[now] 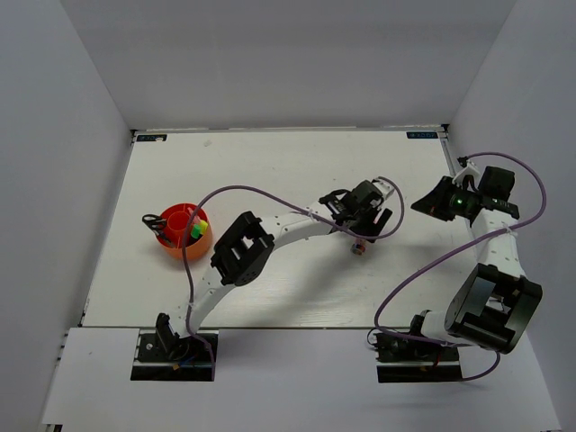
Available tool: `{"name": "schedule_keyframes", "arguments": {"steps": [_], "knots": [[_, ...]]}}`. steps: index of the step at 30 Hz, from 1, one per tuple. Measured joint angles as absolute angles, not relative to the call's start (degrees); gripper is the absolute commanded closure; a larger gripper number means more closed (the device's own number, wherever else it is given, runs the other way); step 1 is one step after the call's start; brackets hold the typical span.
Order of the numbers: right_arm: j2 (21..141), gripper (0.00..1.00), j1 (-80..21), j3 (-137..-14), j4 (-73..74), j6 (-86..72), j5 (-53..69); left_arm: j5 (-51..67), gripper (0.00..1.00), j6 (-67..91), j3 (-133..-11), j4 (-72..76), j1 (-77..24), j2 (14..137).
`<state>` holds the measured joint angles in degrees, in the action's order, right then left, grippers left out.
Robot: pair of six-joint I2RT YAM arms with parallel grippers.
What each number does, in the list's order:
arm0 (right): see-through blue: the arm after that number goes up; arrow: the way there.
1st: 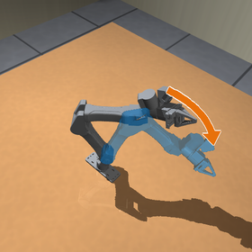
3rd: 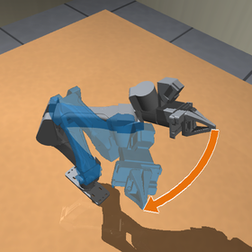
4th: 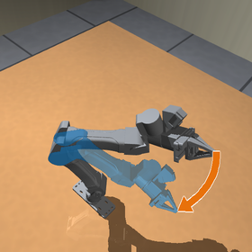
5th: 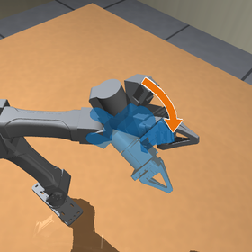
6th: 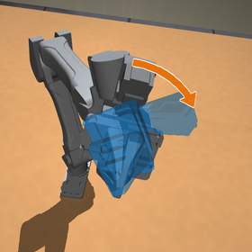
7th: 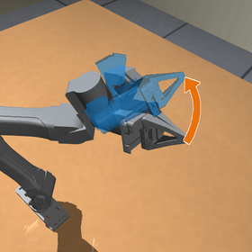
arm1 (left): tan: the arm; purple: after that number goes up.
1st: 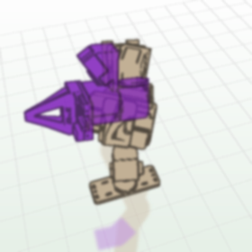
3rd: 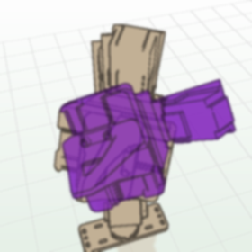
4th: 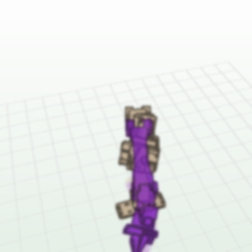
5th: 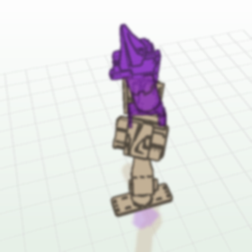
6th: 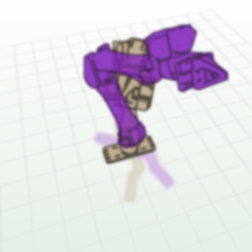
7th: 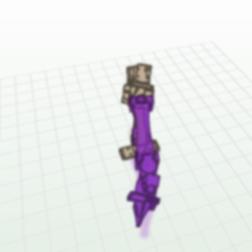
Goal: Sort the stationery into containers
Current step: Move the stationery to the center of the board.
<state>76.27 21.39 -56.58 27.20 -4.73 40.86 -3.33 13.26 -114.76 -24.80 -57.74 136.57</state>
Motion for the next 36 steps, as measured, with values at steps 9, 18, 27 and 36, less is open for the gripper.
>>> {"name": "schedule_keyframes", "arguments": {"steps": [9, 18, 27, 36], "knots": [[76.3, 0.85, 22.4, -56.6, 27.2, -5.7, 42.6, -8.1, 0.20, 12.9, -114.9, -25.5, -59.2, 139.3], [76.3, 0.85, 23.5, -56.6, 27.2, -6.0, 44.0, -14.4, 0.59, 11.6, -110.3, -25.8, -60.4, 136.8], [76.3, 0.85, 23.7, -56.6, 27.2, -6.2, 45.0, -17.8, 0.55, 9.3, -91.9, -27.5, -60.5, 124.2], [76.8, 0.82, 24.1, -56.6, 27.2, -6.8, 45.6, -17.2, 0.25, 7.8, -90.0, -35.3, -60.1, 121.2]]}}
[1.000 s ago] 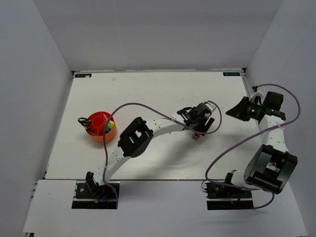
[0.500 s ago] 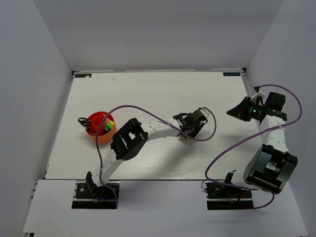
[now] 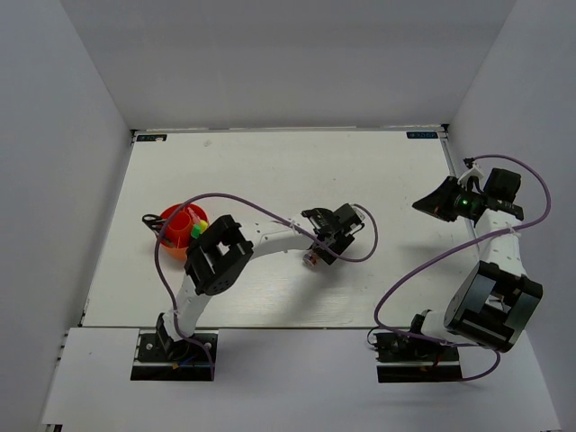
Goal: Sort the stationery into containers
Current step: Move the stationery to the center of the board, then pick up the stationery from the center of the board.
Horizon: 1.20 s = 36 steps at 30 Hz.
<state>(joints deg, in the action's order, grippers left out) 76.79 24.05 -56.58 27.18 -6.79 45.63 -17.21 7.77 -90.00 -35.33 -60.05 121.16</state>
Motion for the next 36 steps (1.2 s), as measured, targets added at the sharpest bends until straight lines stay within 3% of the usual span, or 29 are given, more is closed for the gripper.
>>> {"name": "schedule_keyframes", "arguments": {"steps": [16, 20, 23, 24, 25, 27, 28, 29, 32, 34, 35, 36], "knots": [[76.9, 0.81, 24.8, -56.6, 27.2, -7.1, 46.7, -11.5, 0.27, 7.2, -109.6, -49.6, -56.4, 132.1], [76.9, 0.81, 25.3, -56.6, 27.2, -7.1, 46.9, -10.7, 0.39, 6.9, -111.9, -51.5, -55.2, 133.6], [77.0, 0.81, 25.6, -56.6, 27.2, -7.1, 47.1, -10.8, 0.64, 6.5, -111.9, -52.1, -54.8, 133.6], [77.0, 0.81, 25.6, -56.6, 27.2, -7.2, 47.2, -10.9, 0.79, 6.3, -111.9, -52.2, -54.8, 133.6], [77.0, 0.81, 25.7, -56.6, 27.2, -7.1, 47.3, -10.9, 0.85, 6.3, -111.9, -52.3, -54.8, 133.6], [77.0, 0.71, 25.9, -56.6, 27.2, -7.2, 47.4, -10.9, 1.00, 6.3, -111.4, -52.1, -54.7, 133.4], [77.0, 0.60, 26.0, -56.6, 27.2, -7.4, 47.4, -10.9, 1.00, 6.3, -111.0, -52.0, -54.7, 133.0], [77.0, 0.42, 26.0, -56.6, 27.2, -7.6, 47.6, -10.9, 1.00, 6.3, -110.1, -51.8, -54.7, 132.5], [77.0, 0.28, 26.2, -56.6, 27.2, -7.3, 48.5, -10.4, 1.00, 6.2, -105.3, -51.5, -54.4, 129.3], [77.0, 0.42, 26.2, -56.6, 27.0, -6.9, 49.4, -9.6, 1.00, 6.3, -100.7, -51.3, -54.1, 125.5], [77.0, 0.59, 26.2, -56.6, 26.9, -6.7, 49.8, -9.1, 1.00, 6.5, -98.0, -51.0, -53.7, 122.8], [77.0, 1.00, 26.1, -56.5, 26.7, -6.5, 50.6, -8.4, 1.00, 6.8, -95.2, -50.5, -53.0, 119.3]]}}
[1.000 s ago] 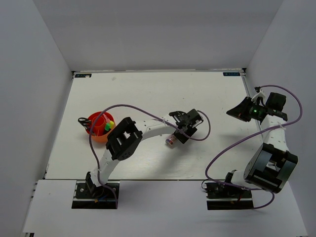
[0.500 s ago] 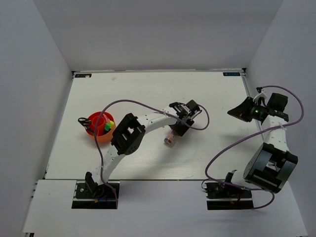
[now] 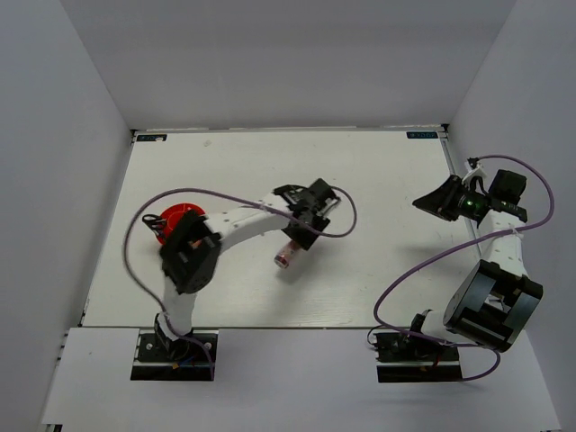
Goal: Sort the stationery into containers
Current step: Pick up the stationery from the center of the board, then place the stationery in the storage box.
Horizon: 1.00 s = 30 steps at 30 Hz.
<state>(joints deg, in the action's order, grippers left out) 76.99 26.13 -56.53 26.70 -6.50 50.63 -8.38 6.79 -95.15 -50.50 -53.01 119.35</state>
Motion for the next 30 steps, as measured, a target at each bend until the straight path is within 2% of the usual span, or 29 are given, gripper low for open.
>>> {"name": "schedule_keyframes", "arguments": {"steps": [6, 9, 10, 13, 22, 26, 30], "knots": [[77.0, 1.00, 25.0, -56.5, 26.4, -5.8, 56.9, -6.6, 1.00, 9.5, -76.6, -40.6, -42.9, 85.0], [77.0, 1.00, 22.8, -56.5, 26.9, -4.4, 58.9, -11.0, 1.00, 9.7, -66.6, -32.2, -35.6, 66.2], [77.0, 0.96, 21.6, -56.5, 27.0, -3.8, 59.2, -12.6, 1.00, 9.6, -63.4, -29.4, -33.8, 61.4], [77.0, 0.93, 18.5, -56.5, 27.5, -1.9, 59.3, -17.3, 1.00, 8.5, -54.0, -22.1, -27.9, 50.6], [78.2, 0.85, 13.6, -56.5, 28.7, 2.7, 60.0, -22.1, 1.00, 6.3, -38.6, -4.6, -13.9, 51.3], [79.3, 0.84, 13.4, -56.5, 29.5, 6.7, 64.4, -21.3, 1.00, 5.8, -37.3, 1.0, -11.0, 52.9], [80.9, 0.92, 13.4, -56.5, 31.7, 10.7, 67.7, -20.5, 1.00, 4.4, -37.3, 5.6, -8.7, 53.3]]}}
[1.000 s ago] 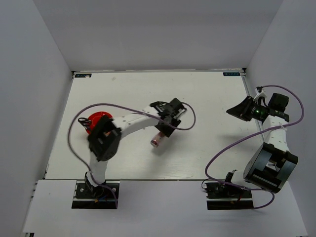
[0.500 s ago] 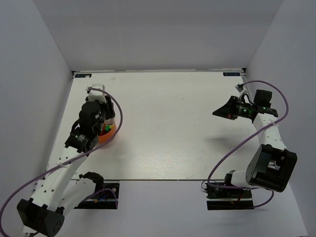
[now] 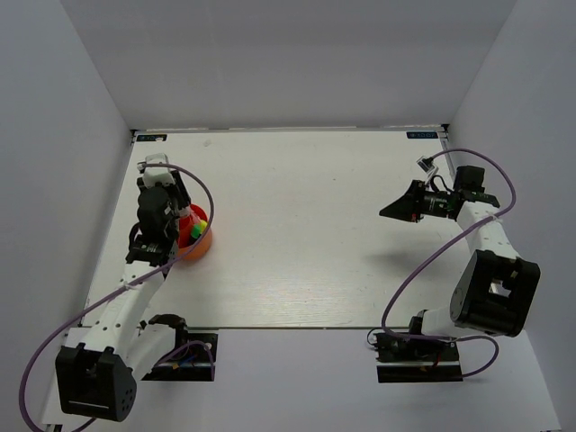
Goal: Sort the stationery into containers
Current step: Place the stationery in the storage box.
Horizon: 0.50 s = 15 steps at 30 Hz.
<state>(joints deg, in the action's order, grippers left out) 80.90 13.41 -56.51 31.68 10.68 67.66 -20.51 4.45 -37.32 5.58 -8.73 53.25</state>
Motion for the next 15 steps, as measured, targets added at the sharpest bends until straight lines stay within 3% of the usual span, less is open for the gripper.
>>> {"name": "schedule_keyframes", "arguments": {"steps": [2, 15], "knots": [[81.8, 1.00, 13.4, -56.6, 32.9, 12.5, 68.8, -20.2, 1.00, 3.0, -37.1, 8.3, -8.0, 53.3], [83.9, 1.00, 13.4, -57.3, 39.1, 22.6, 75.7, -19.9, 1.00, -3.7, -28.1, 18.2, -7.6, 52.6]]}}
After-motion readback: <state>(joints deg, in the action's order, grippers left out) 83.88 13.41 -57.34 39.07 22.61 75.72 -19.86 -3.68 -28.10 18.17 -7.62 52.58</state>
